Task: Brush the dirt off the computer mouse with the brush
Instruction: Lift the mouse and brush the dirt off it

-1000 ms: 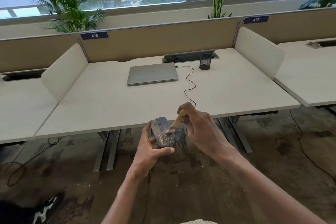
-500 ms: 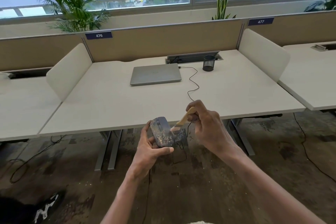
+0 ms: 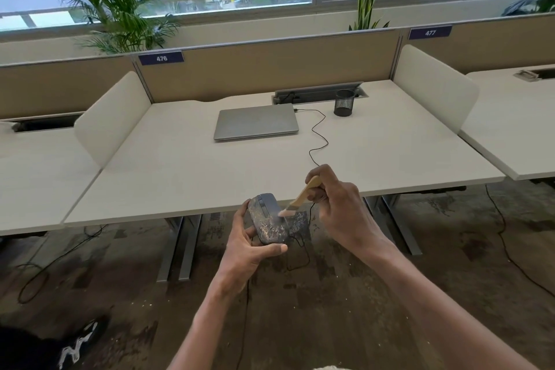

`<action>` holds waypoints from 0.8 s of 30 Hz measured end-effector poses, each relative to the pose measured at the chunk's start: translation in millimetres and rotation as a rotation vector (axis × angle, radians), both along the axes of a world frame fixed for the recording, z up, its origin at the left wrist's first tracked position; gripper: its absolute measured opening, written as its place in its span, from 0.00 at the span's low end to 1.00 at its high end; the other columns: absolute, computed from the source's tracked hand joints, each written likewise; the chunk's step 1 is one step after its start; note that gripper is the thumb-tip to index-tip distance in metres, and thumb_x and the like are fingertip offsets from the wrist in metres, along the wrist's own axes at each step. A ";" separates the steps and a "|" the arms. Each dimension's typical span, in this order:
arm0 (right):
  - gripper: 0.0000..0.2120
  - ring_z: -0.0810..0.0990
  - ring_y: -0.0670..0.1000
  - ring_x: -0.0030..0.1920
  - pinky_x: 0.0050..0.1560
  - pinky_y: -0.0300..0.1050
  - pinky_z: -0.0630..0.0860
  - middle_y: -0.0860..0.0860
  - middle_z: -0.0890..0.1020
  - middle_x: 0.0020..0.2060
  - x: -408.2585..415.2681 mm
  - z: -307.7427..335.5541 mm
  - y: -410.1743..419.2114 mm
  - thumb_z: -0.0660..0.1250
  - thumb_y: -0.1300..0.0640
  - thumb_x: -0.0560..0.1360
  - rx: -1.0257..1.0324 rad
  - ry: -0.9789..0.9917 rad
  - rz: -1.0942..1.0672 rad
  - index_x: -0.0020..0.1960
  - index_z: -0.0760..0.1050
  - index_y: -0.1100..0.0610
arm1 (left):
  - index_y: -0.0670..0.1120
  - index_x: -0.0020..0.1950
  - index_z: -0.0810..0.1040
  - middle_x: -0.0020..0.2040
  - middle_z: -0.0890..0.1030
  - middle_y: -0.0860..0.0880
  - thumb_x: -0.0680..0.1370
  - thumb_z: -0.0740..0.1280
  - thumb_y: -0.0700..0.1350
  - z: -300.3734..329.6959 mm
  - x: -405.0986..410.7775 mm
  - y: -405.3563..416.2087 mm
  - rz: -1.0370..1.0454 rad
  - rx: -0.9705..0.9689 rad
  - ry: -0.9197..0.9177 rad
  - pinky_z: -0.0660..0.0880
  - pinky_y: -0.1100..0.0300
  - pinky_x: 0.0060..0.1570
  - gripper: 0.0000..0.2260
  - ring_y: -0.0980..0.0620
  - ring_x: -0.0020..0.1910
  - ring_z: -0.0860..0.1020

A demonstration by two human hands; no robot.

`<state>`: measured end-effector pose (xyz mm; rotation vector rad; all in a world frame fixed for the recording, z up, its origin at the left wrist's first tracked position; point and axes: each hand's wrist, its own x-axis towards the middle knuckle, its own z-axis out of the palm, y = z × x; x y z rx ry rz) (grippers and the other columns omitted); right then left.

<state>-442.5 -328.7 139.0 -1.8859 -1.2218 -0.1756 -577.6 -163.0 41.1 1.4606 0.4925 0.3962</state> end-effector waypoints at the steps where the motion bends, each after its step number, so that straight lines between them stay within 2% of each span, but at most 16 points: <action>1: 0.15 0.83 0.46 0.41 0.41 0.26 0.74 0.47 0.80 0.40 1.1 -0.4 -0.6 0.64 0.74 0.77 -0.011 -0.002 -0.012 0.56 0.70 0.57 | 0.59 0.79 0.58 0.65 0.80 0.45 0.58 0.86 0.38 -0.8 -0.6 0.5 0.001 0.005 0.006 0.82 0.53 0.58 0.57 0.51 0.60 0.84; 3: 0.15 0.82 0.45 0.40 0.40 0.25 0.73 0.47 0.80 0.40 0.4 2.8 -1.0 0.64 0.74 0.76 -0.011 -0.005 -0.021 0.56 0.70 0.57 | 0.58 0.80 0.58 0.65 0.80 0.45 0.58 0.85 0.38 -1.1 -1.9 1.1 0.001 0.011 0.020 0.82 0.51 0.60 0.58 0.51 0.60 0.84; 7: 0.13 0.77 0.42 0.36 0.36 0.25 0.70 0.47 0.78 0.39 -11.7 13.9 5.2 0.65 0.71 0.77 -0.037 -0.086 0.054 0.58 0.70 0.59 | 0.60 0.80 0.57 0.64 0.81 0.44 0.61 0.85 0.36 -2.3 -0.4 2.4 -0.017 0.025 0.033 0.82 0.53 0.59 0.57 0.51 0.59 0.85; 10: 0.16 0.74 0.47 0.33 0.31 0.36 0.73 0.49 0.77 0.38 -21.8 15.2 9.9 0.66 0.70 0.77 -0.140 -0.178 0.093 0.60 0.66 0.56 | 0.61 0.80 0.57 0.65 0.81 0.43 0.59 0.87 0.40 -1.9 1.1 1.9 -0.021 0.042 0.044 0.81 0.47 0.63 0.58 0.48 0.61 0.84; 13: 0.17 0.74 0.51 0.32 0.30 0.45 0.74 0.51 0.75 0.36 -25.1 13.7 8.3 0.64 0.70 0.77 -0.220 -0.228 0.097 0.59 0.65 0.55 | 0.60 0.80 0.58 0.64 0.82 0.42 0.59 0.86 0.40 -4.5 0.3 1.1 -0.013 0.043 0.053 0.81 0.46 0.62 0.58 0.47 0.61 0.84; 17: 0.16 0.72 0.51 0.31 0.29 0.40 0.70 0.51 0.75 0.35 -23.7 20.1 6.0 0.64 0.70 0.77 -0.219 -0.221 0.095 0.58 0.66 0.55 | 0.59 0.80 0.58 0.64 0.82 0.42 0.60 0.86 0.38 -7.0 -1.8 2.1 -0.009 0.048 0.060 0.82 0.49 0.60 0.57 0.47 0.60 0.85; 20: 0.14 0.72 0.51 0.31 0.30 0.37 0.66 0.51 0.75 0.36 -27.1 24.7 10.9 0.66 0.68 0.77 -0.222 -0.232 0.125 0.59 0.68 0.58 | 0.60 0.80 0.58 0.64 0.81 0.43 0.60 0.86 0.39 -6.5 -0.9 1.9 -0.008 0.049 0.064 0.82 0.48 0.61 0.57 0.48 0.61 0.85; 22: 0.13 0.69 0.48 0.30 0.29 0.32 0.61 0.50 0.74 0.36 -30.9 23.0 11.8 0.65 0.69 0.77 -0.255 -0.249 0.138 0.59 0.69 0.59 | 0.61 0.80 0.58 0.65 0.81 0.43 0.60 0.86 0.39 -6.2 -1.1 2.3 -0.008 0.043 0.063 0.81 0.47 0.62 0.57 0.48 0.61 0.84; 24: 0.13 0.67 0.45 0.29 0.28 0.32 0.60 0.48 0.73 0.36 -32.5 19.8 9.1 0.64 0.69 0.77 -0.284 -0.250 0.146 0.58 0.68 0.57 | 0.61 0.80 0.58 0.65 0.82 0.43 0.60 0.87 0.40 -7.0 -2.6 2.8 -0.005 0.051 0.067 0.81 0.48 0.62 0.57 0.49 0.61 0.84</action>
